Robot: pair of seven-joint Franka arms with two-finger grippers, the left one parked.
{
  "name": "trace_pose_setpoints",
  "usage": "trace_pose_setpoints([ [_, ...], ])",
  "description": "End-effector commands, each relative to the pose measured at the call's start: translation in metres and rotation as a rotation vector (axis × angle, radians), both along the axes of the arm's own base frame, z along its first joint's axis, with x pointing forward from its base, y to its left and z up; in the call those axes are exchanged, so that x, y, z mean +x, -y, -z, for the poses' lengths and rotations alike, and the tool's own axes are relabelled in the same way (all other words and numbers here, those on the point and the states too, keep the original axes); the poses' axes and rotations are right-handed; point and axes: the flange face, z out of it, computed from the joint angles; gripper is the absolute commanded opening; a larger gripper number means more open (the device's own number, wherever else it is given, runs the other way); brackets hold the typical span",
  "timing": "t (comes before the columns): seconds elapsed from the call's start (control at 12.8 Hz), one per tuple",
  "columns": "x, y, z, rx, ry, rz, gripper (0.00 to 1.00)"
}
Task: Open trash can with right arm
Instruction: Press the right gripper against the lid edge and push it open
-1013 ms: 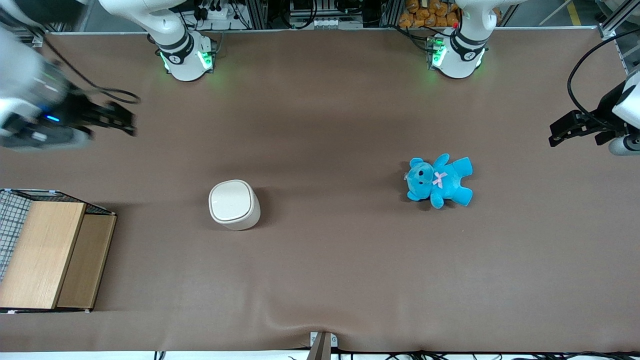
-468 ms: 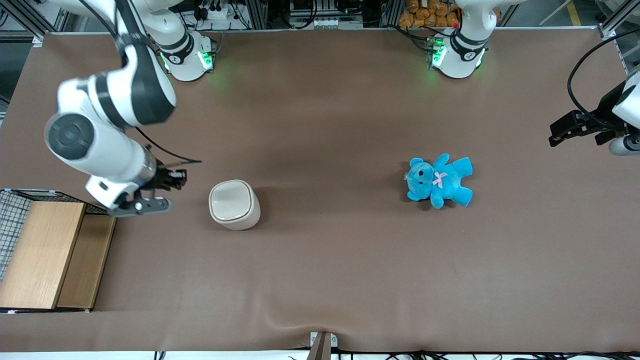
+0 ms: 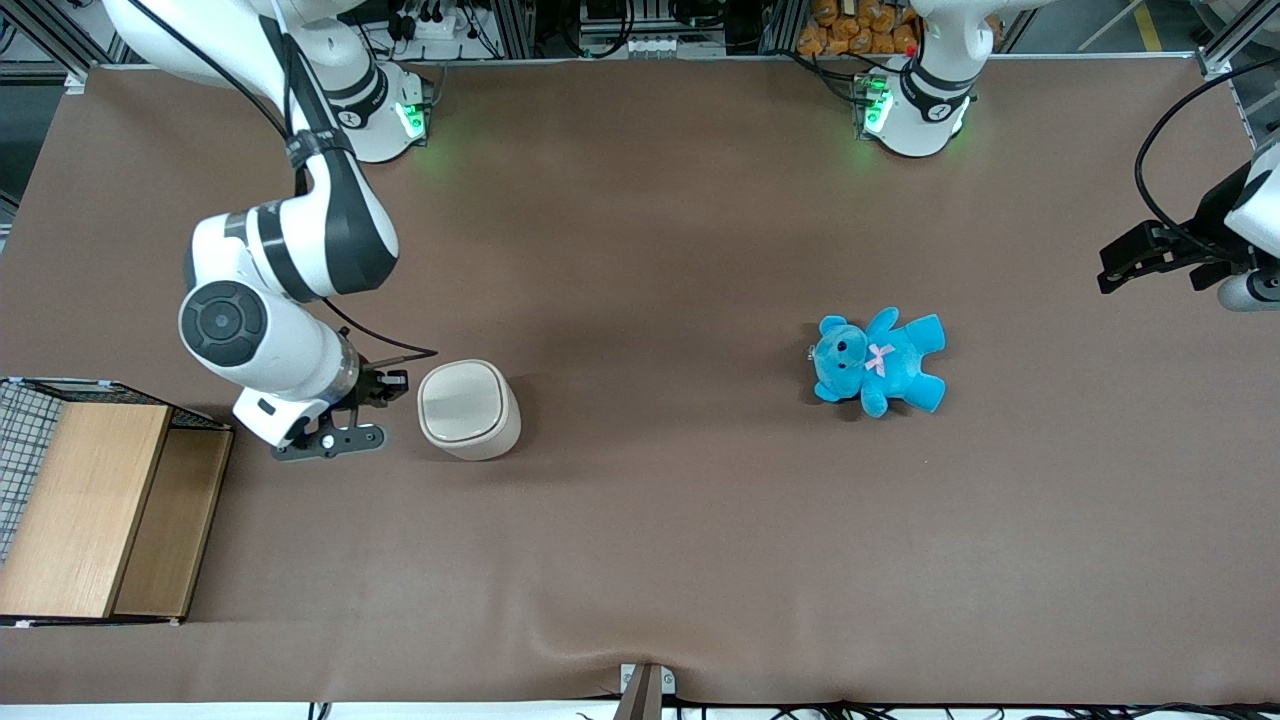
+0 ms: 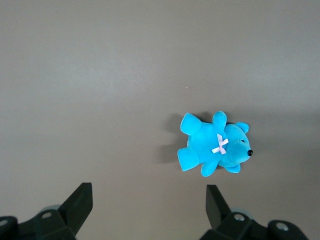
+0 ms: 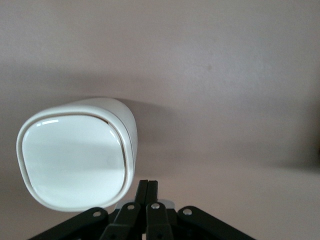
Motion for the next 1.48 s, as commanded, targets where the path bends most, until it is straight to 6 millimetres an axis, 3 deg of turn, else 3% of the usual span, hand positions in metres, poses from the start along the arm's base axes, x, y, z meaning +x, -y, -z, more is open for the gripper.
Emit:
trace_pose_setpoints([
  [0.0, 0.004, -0.018, 0.010, -0.007, 0.029, -0.036, 0.00],
  [0.86, -0.001, -0.039, 0.058, -0.025, -0.005, -0.069, 0.00],
  [1.4, -0.008, -0.035, 0.095, -0.029, -0.005, -0.069, 0.00],
])
